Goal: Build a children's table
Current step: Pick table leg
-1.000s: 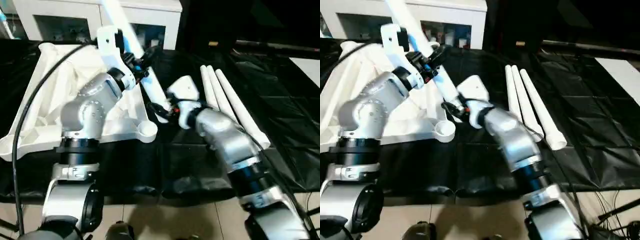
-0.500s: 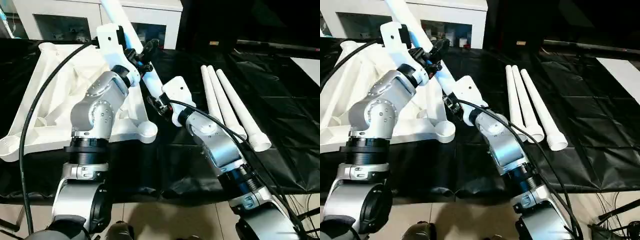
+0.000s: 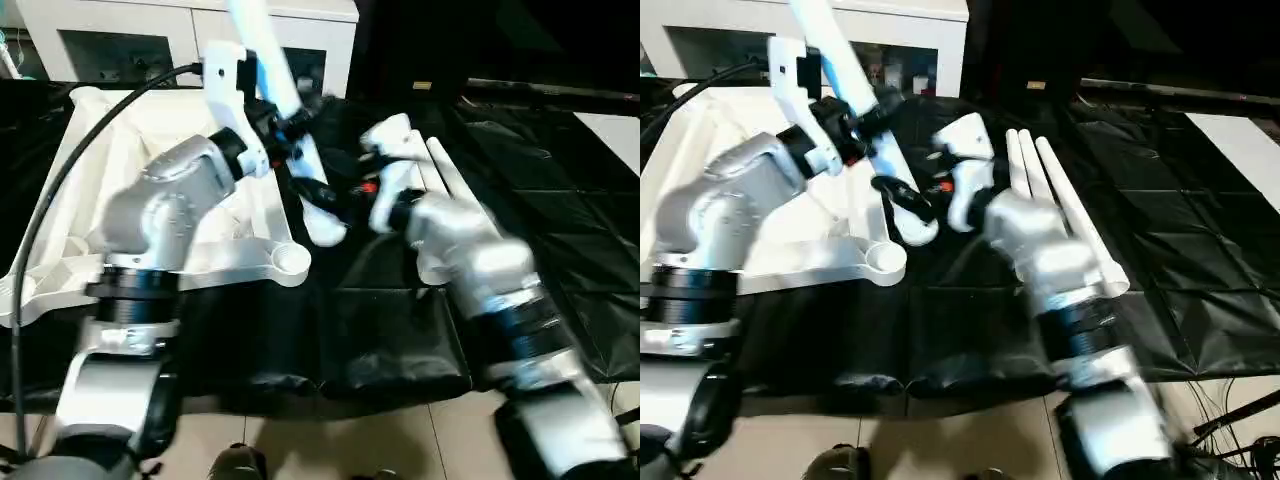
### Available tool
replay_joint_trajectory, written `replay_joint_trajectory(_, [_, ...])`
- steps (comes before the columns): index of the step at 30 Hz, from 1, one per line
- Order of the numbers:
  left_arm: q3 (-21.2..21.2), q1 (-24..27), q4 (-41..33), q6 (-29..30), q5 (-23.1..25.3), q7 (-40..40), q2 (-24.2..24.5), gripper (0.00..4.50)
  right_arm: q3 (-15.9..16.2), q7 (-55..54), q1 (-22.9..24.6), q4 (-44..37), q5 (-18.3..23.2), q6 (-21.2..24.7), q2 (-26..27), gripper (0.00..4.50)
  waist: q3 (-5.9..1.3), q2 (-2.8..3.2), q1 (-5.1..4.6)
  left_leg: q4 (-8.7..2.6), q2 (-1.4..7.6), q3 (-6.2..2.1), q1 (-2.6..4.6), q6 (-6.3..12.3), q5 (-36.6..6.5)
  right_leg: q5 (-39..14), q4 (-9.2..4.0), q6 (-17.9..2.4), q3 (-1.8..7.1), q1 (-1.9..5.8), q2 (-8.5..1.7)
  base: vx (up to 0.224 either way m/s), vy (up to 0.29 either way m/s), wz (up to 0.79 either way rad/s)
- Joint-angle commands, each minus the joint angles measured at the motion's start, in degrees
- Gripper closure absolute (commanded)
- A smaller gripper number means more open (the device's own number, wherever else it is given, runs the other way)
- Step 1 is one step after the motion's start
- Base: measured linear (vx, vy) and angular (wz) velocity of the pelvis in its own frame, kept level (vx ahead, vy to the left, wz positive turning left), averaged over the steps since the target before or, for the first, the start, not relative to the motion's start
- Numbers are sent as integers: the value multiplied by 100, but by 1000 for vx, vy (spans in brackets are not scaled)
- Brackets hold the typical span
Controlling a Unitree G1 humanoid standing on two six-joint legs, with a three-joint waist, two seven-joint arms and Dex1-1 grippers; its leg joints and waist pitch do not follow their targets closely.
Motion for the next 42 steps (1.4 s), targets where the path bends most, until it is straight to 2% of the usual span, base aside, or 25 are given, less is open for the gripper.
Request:
replay_joint_trajectory(1, [20, -26, -237, 242, -249, -282, 80, 275, -121, 403, -96, -105, 220, 370, -290, 99, -631, 132, 12, -386, 197, -108, 270, -382, -1611, -931, -424, -1170, 223, 238, -437, 0, 0, 0])
replay_joint_trajectory(6, [-71, -4, -356, 355, -347, -578, 183, 275, -67, 794, -118, -88, 427, 680, -456, 99, -624, 102, 7, -391, 200, -108, 265, -392, -1619, -1101, -436, -1173, 220, 231, -440, 0, 0, 0])
replay_joint_trajectory(9, [-80, 7, -406, 418, -402, -608, 192, 275, 53, 1023, -84, -134, 444, 761, -555, 99, -622, 105, 20, -383, 207, -104, 267, -413, -1627, -1202, -443, -1160, 223, 225, -459, 0, 0, 0])
replay_joint_trajectory(10, [-81, 7, -407, 420, -404, -611, 195, 275, 59, 1036, -82, -138, 445, 766, -559, 132, -624, 106, 22, -379, 205, -107, 268, -415, -1624, -1213, -442, -1160, 221, 227, -457, 0, 0, 0])
replay_joint_trajectory(12, [-70, 0, -410, 458, -412, -634, 219, 275, 78, 1079, -89, -135, 489, 844, -586, 132, -622, 106, 22, -386, 208, -111, 269, -425, -1641, -1263, -447, -1136, 219, 218, -452, 0, 0, 0])
replay_joint_trajectory(14, [-62, -2, -411, 474, -413, -646, 231, 275, 89, 1091, -89, -119, 503, 870, -589, 168, -620, 110, 25, -390, 207, -116, 270, -434, -1681, -1333, -452, -1114, 216, 216, -452, 0, 0, 0])
replay_joint_trajectory(23, [-19, -8, -425, 484, -393, -679, 257, 275, 127, 1030, -56, -80, 407, 870, -538, 238, -628, 126, 50, -390, 209, -117, 275, -468, -1687, -1262, -446, -1112, 218, 206, -454, 0, 0, 0])
replay_joint_trajectory(26, [-15, -12, -406, 455, -350, -642, 254, 275, 120, 984, -55, -73, 386, 822, -518, 247, -630, 130, 59, -391, 210, -118, 275, -471, -1692, -1249, -443, -1113, 218, 205, -455, 0, 0, 0])
replay_joint_trajectory(27, [50, -56, -292, 421, -278, -432, 198, 219, 88, 860, -60, -49, 338, 720, -463, 254, -630, 130, 60, -393, 212, -121, 274, -476, -1695, -1247, -442, -1112, 218, 207, -454, 0, 0, 0])
replay_joint_trajectory(32, [221, -96, -193, 443, -336, -138, 39, 185, 45, 520, -63, 0, 189, 403, -306, 257, -629, 131, 67, -392, 213, -122, 283, -538, -1753, -1309, -450, -1107, 217, 187, -466, 0, 0, 0])
replay_joint_trajectory(33, [217, -104, -74, 229, -59, 281, -69, 163, 75, 128, -35, 2, -61, 71, -182, 257, -626, 107, 65, -401, 220, -125, 274, -541, -1762, -1321, -446, -1078, 219, 194, -462, 0, 0, 0])
replay_joint_trajectory(34, [205, -111, 14, 106, 111, 504, -114, 163, 105, -61, -20, -2, -208, -120, -130, 257, -617, 114, 63, -407, 218, -128, 283, -583, -1814, -1431, -462, -1016, 221, 171, -466, 0, 0, 0])
replay_joint_trajectory(37, [319, -104, 457, -351, 533, 1245, -279, 148, 116, -722, 29, -1, -498, -465, 168, 259, -629, 132, 70, -415, 217, -138, 280, -605, -1798, -1492, -484, -861, 234, 175, -477, 0, 0, 0])
replay_joint_trajectory(40, [393, -96, 533, -430, 584, 1424, -340, 146, 86, -996, 37, 47, -569, -497, 273, 260, -639, 135, 55, -416, 206, -141, 283, -605, -1801, -1378, -469, -877, 225, 178, -458, 0, 0, 0])
replay_joint_trajectory(41, [464, -82, 544, -486, 587, 1584, -423, 146, 92, -1341, 68, 137, -777, -778, 374, 261, -642, 141, 62, -414, 209, -143, 291, -600, -1817, -1330, -461, -894, 222, 174, -457, 0, 0, 0])
replay_joint_trajectory(42, [467, -75, 538, -488, 587, 1610, -444, 146, 98, -1430, 84, 166, -828, -845, 404, 262, -638, 144, 57, -414, 213, -137, 291, -618, -1814, -1262, -459, -930, 224, 159, -458, 0, 0, 0])
